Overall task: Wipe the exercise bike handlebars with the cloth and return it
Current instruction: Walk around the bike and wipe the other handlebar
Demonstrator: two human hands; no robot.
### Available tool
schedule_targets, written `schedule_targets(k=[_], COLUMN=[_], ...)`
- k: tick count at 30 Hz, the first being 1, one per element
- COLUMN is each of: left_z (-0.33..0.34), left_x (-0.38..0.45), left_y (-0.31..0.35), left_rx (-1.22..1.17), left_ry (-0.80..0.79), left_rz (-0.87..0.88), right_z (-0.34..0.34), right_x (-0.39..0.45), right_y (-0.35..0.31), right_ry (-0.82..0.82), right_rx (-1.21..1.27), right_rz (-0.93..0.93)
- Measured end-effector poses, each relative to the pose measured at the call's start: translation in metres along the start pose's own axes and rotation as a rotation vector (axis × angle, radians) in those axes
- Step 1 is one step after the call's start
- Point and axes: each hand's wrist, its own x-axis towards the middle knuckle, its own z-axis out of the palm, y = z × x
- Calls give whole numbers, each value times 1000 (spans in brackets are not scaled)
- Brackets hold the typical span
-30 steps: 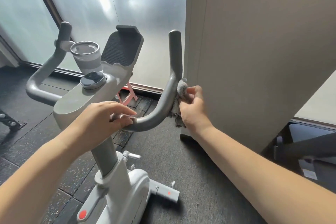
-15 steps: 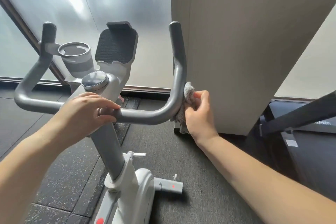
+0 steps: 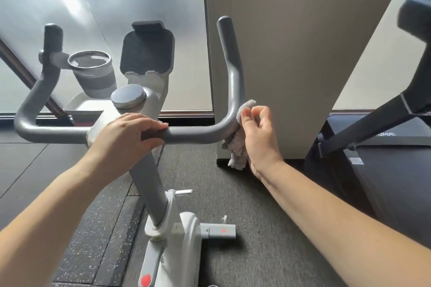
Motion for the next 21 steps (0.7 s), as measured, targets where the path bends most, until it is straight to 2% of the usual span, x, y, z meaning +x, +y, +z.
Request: schedule_targets(k=[6,10,17,21], left_z=[0,0,1,-3], left_x=[0,-1,1,2], left_y=[-2,-1,-6,-5], left_rx=[28,18,-18,-42], left_ry=[18,29,6,3], left_rz=[34,37,42,43], right_z=[3,2,17,28], right_x=[-37,-34,-38,-46], right_y=[30,34,36,42], right_ry=[-55,32,64,55], right_rx=[-74,-1,82,44], right_rz=[-41,7,47,71])
